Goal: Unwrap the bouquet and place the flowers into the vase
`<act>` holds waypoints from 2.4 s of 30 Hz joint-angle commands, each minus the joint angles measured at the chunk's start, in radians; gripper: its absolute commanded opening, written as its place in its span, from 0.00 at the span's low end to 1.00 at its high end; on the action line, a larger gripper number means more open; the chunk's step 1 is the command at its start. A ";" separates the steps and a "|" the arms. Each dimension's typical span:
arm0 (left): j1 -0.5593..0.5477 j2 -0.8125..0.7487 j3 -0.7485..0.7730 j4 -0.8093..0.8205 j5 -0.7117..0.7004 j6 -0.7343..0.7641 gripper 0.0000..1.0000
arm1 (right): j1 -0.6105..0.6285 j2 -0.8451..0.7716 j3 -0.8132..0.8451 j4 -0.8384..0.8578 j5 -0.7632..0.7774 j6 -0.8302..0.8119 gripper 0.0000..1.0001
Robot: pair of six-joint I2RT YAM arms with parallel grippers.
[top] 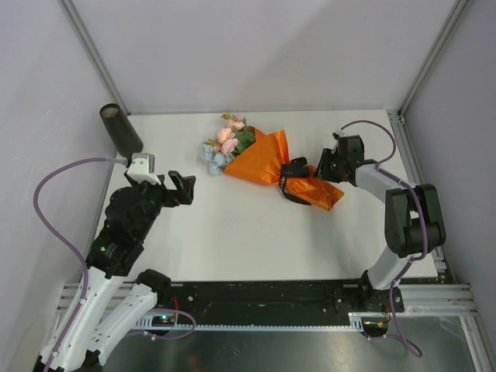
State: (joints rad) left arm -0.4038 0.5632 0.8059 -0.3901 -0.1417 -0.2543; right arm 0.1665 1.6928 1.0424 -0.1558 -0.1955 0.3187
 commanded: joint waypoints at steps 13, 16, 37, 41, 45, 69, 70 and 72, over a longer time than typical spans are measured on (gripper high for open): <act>-0.005 0.045 0.015 -0.004 -0.087 -0.038 1.00 | 0.177 -0.138 -0.101 -0.197 0.238 0.047 0.17; -0.004 0.051 0.015 -0.006 -0.086 -0.034 1.00 | 0.216 -0.215 -0.116 -0.221 0.307 0.079 0.29; -0.003 0.020 0.012 -0.011 -0.135 -0.010 0.99 | 0.561 -0.150 -0.122 0.187 0.315 0.248 0.45; -0.004 0.019 0.013 -0.012 -0.130 -0.010 0.99 | 0.567 -0.105 -0.122 0.204 0.326 0.252 0.44; -0.005 0.016 0.013 -0.012 -0.129 -0.009 0.99 | 0.569 -0.068 -0.122 0.221 0.315 0.259 0.43; -0.004 0.038 0.013 -0.011 -0.102 -0.017 0.99 | 0.649 0.088 -0.099 0.186 0.638 0.264 0.41; -0.003 0.040 0.012 -0.011 -0.101 -0.018 0.99 | 0.651 0.093 -0.097 0.183 0.651 0.269 0.43; -0.004 0.043 0.013 -0.011 -0.100 -0.019 0.99 | 0.656 0.103 -0.096 0.184 0.665 0.274 0.45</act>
State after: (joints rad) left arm -0.4038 0.5999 0.8059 -0.4141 -0.2512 -0.2798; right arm 0.8104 1.7718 0.9184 0.0322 0.3668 0.5709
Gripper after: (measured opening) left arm 0.994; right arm 0.432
